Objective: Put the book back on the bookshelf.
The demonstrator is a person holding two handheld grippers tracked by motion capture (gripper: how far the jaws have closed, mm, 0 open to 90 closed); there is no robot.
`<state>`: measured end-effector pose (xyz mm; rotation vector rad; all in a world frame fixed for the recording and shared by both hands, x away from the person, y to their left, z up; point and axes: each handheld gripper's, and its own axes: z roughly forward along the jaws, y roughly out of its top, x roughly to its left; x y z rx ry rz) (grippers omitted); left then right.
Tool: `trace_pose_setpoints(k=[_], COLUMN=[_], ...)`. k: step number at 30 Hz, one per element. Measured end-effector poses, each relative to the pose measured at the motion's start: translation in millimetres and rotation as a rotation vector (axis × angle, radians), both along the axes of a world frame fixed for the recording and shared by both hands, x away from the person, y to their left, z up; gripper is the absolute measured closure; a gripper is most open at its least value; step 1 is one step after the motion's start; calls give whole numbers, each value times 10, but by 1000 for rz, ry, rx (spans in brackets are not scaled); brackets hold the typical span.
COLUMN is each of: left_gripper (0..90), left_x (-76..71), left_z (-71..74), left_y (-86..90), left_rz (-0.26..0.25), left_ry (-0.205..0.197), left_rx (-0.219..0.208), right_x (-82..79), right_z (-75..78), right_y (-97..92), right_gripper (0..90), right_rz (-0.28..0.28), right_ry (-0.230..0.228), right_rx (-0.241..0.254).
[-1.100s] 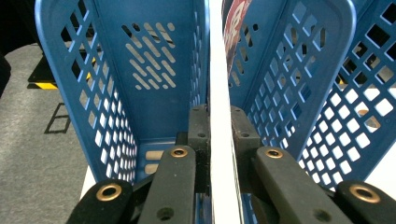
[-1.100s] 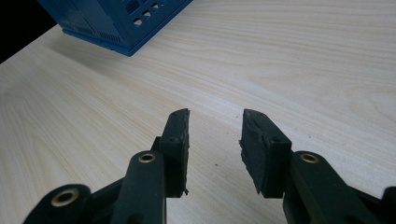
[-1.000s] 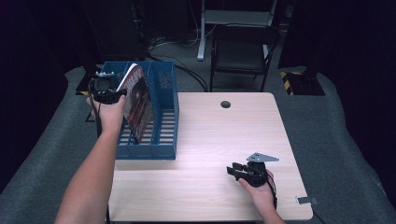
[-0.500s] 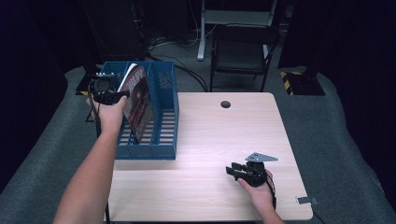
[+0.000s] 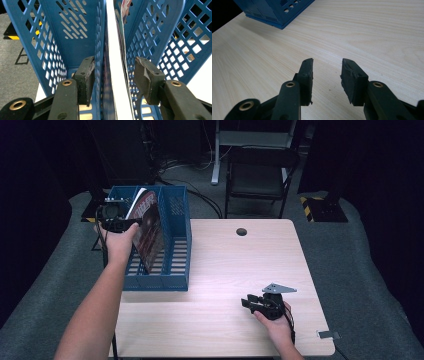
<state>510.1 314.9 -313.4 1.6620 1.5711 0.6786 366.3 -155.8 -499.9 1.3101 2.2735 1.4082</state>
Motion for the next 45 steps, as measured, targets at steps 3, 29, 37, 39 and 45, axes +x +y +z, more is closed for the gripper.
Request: trace_pose_setpoints(k=[3,29,37,39,45], left_gripper=[510,503,502,501,474], left_x=[-4,-108,-174,-193,-246], left_z=[25,272,332,339,368], left_y=[0,32,92,107,126], left_rz=[-7,-42,-59,-68,-81], left_ry=[6,-14,-17,-10,-11], left_rx=[-1,6,5,5,4], right_x=[-1,26,39,38,32], right_z=[-3,-14,-14,-13,1], right_y=[1,-12,-29,-36,-41], right_gripper=[615,612,605,604,605], right_rz=[-5,-1,-9,-8,-10], right_ry=[4,7,2,4,2], right_rx=[-1,5,8,9,12])
